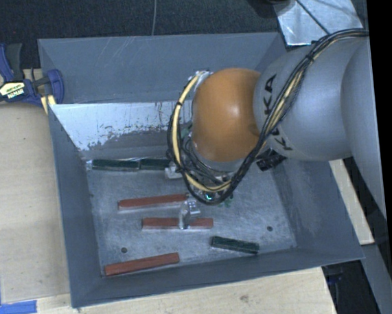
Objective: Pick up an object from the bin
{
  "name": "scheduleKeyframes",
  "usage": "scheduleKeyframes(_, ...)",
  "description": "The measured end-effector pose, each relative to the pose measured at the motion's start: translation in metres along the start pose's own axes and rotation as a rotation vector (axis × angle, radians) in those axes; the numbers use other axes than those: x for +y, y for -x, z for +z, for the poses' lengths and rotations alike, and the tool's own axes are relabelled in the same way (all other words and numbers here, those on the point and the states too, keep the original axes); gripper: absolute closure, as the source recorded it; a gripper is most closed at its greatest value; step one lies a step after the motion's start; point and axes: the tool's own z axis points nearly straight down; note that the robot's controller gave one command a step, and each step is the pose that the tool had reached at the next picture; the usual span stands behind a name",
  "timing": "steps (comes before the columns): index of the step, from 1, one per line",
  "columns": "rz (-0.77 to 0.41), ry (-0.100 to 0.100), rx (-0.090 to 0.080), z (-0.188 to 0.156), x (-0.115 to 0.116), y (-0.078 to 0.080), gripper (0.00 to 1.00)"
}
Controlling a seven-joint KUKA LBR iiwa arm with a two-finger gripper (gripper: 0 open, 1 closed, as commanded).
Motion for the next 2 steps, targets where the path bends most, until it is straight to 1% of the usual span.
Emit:
scheduleKeyframes(1, 0.002, 0.001, -0.007, -0.004, 0.000, 0.002, 0.00)
scheduleKeyframes(2, 0.069, 0.006, -0.029, 0.063, 0.015, 0.000, 1.00)
